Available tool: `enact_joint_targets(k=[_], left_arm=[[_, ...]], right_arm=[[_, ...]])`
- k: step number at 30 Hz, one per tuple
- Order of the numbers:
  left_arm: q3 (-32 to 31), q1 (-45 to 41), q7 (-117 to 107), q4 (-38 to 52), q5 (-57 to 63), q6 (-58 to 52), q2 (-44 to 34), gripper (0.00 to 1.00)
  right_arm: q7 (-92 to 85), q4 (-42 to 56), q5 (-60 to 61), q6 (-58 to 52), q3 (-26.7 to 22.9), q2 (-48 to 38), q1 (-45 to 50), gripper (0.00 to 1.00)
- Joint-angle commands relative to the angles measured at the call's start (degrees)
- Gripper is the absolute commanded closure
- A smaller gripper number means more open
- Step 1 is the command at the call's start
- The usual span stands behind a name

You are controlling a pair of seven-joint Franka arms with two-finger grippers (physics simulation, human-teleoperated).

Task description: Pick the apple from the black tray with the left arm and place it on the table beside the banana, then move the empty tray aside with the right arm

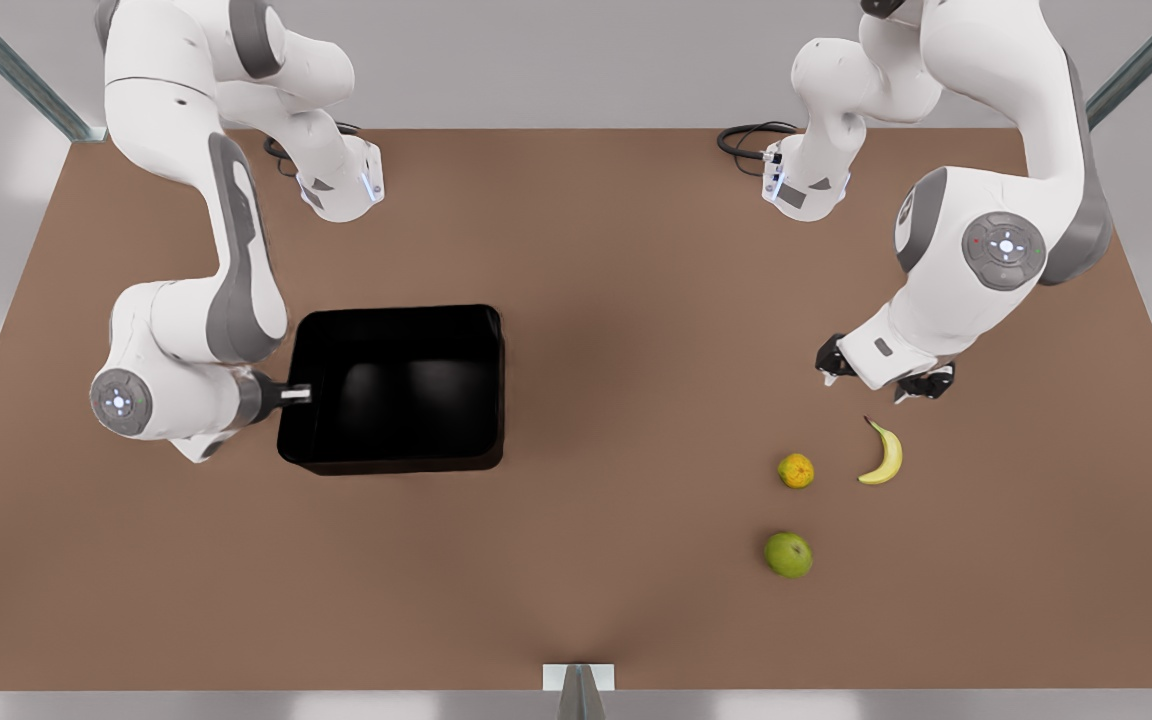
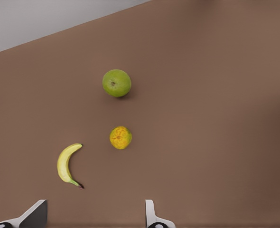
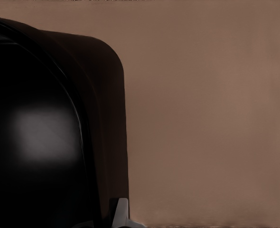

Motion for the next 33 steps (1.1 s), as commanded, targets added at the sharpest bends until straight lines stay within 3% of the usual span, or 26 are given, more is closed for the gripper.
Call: enact_joint_targets(k=[1, 4, 8, 14, 26, 30, 31, 32, 33], left_arm=[[0.02, -0.04, 0.76, 0.03, 0.26, 0.13, -0.03, 0.00], [0.02, -0.04, 0.67, 0.03, 0.26, 0.13, -0.03, 0.00], [0.02, -0.04, 0.58, 0.03, 0.26, 0.05, -0.03, 0.00], [0.02, -0.04, 0.58, 0.03, 0.26, 0.13, -0.03, 0.00], [-0.07, -0.13, 0.50, 0.03, 0.26, -0.04, -0.03, 0.00], [-0.07, -0.04, 0.50, 0.03, 0.26, 0.05, 0.06, 0.00], [-0.07, -0.04, 0.50, -0.06, 0.26, 0.05, 0.14, 0.00], [-0.07, -0.04, 0.50, -0.15, 0.26, 0.05, 0.06, 0.00], [-0.07, -0.04, 0.50, -0.15, 0.26, 0.05, 0.15, 0.00]], right_arm=[[-17.14, 1.70, -2.20, -12.21, -3.67, -0.29, -0.03, 0.86], [-26.10, 1.88, -2.47, -13.00, -10.97, -0.29, -0.03, 0.86], [-33.58, 2.06, -4.75, -12.92, -16.68, -0.21, -0.38, 0.86], [-34.02, 2.32, -4.58, -12.48, -16.86, 0.32, -0.91, 0.86], [-33.49, 2.32, -1.85, 0.97, -17.13, 15.17, -2.66, 0.84], [-33.40, 2.32, -1.50, 2.46, -17.13, 15.97, -2.93, 0.82], [-33.40, 2.32, -1.41, 2.46, -17.21, 15.97, -3.01, 0.66], [-33.32, 2.32, -0.63, 2.46, -17.30, 15.88, -3.01, 0.13], [-33.40, 2.32, 0.35, 2.46, -17.83, 15.88, -3.01, 0.00]])
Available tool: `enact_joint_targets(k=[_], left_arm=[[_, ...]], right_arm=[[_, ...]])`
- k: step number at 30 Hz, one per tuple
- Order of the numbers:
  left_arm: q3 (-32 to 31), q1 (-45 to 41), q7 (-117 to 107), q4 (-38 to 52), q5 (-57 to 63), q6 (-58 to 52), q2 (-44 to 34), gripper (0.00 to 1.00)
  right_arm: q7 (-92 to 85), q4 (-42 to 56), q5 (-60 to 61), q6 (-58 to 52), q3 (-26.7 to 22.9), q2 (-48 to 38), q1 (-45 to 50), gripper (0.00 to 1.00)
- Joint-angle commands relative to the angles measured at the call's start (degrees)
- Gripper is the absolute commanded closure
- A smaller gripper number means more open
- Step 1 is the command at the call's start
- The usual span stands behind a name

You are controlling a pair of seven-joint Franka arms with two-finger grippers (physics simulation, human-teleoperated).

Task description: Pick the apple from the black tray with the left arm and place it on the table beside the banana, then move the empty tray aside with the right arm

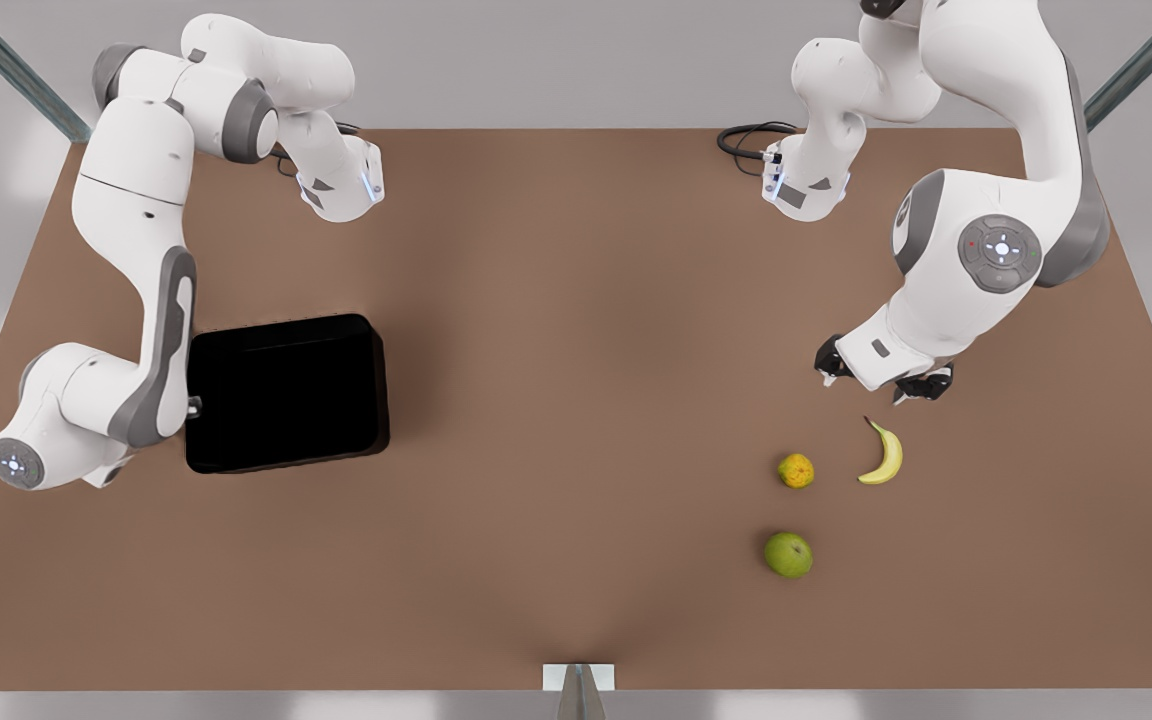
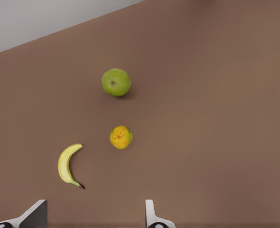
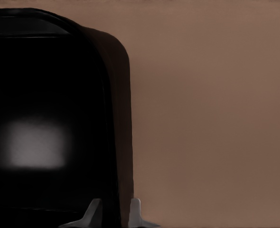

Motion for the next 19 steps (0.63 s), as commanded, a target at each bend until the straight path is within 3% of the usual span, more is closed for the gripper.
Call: enact_joint_targets(k=[1, 3, 6, 8, 9, 11, 12, 14, 19], left_arm=[[0.01, 0.02, 0.00, -0.01, 0.04, -0.01, -0.04, 0.00], [0.10, 0.02, 0.00, -0.18, 0.04, 0.08, -0.21, 0.00], [0.01, 0.02, 0.00, -0.18, 0.04, -0.01, -0.30, 0.00], [0.01, 0.02, 0.00, -0.18, 0.04, -0.10, -0.30, 0.00], [0.10, 0.02, 0.00, -0.18, 0.04, -0.10, -0.30, 0.00], [0.10, 0.02, -0.35, 0.17, 0.04, -0.01, -0.30, 0.00], [-0.07, -0.06, -3.68, 0.52, -0.22, -0.01, -0.30, 0.00], [-0.34, -0.15, -5.45, 0.70, -0.22, 1.04, 0.05, 0.00], [-0.34, -0.06, -5.36, 1.05, -0.49, 1.40, 0.40, 0.00]], right_arm=[[-5.74, 0.02, 1.29, 1.90, -0.28, -0.08, -0.02, 0.00], [-5.83, 0.20, 1.46, 1.37, -0.63, -0.69, 0.07, 0.00], [1.11, 12.58, 1.02, -12.33, 0.60, -8.34, 0.60, 0.00], [4.63, 15.75, 0.76, -15.16, 3.14, -14.05, 0.42, 0.00], [9.27, 15.93, 0.41, -15.16, 6.74, -15.11, -0.10, 0.00], [17.20, 17.78, -12.06, -14.28, 32.83, -18.53, -12.83, 0.00], [17.37, 17.43, -14.27, -14.10, 36.63, -18.10, -16.71, 0.00], [20.27, 17.42, -17.17, -6.99, 36.54, -12.47, -16.54, 0.00], [22.21, 17.42, -17.08, -3.03, 36.54, -11.50, -16.54, 0.00]])
